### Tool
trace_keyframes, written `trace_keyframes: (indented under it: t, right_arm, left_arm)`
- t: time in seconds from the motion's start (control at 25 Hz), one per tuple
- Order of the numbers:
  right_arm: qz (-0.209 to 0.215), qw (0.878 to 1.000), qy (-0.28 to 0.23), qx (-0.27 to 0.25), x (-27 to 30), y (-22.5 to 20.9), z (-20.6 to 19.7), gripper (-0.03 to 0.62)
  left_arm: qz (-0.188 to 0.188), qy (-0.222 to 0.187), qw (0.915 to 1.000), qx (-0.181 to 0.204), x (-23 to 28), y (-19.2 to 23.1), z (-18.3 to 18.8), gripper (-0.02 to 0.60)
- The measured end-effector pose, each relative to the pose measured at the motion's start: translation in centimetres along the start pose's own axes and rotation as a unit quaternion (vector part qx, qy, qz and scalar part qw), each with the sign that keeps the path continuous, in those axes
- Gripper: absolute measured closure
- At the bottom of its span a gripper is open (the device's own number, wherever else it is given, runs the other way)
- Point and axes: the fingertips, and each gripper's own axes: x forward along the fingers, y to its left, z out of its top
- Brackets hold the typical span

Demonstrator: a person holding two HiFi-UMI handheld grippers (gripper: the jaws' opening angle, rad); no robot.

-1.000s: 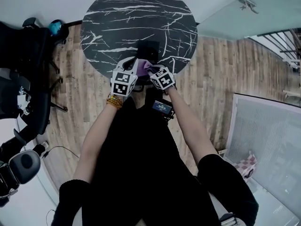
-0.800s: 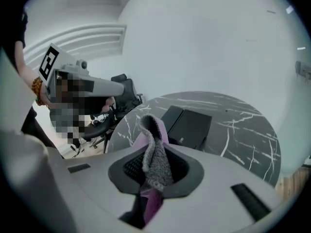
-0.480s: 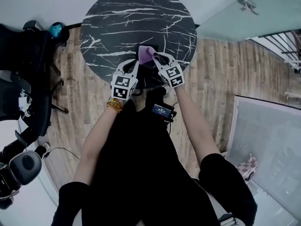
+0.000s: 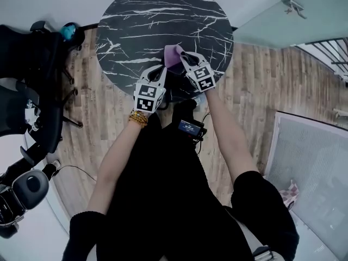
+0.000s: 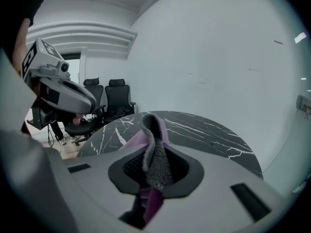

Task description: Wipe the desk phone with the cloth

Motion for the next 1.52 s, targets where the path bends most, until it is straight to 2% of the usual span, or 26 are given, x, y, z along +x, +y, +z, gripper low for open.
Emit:
trace_keyframes:
  t: [0.24, 0.6, 1.52]
  right_arm:
    - [-0.005, 0.999, 0.039, 0.0, 0.9, 0.2, -2.1, 0.534]
    - [-0.021, 0.999, 0.047, 0.006, 1.1, 0.9, -2.9, 0.534]
    - [-0.032, 0.998, 0.057, 0.021, 1.2, 1.8, -3.8, 0.534]
  left_arm:
    - [0.003, 0.01, 0.9999, -0.001, 1.0, 0.4, -0.4, 0.563]
    - [0.001, 0.008, 1.0, -0.005, 1.1, 0.2, -0.6, 0.563]
    - [0.005, 0.013, 0.9997, -0.02, 1.0, 0.5, -1.4, 0.563]
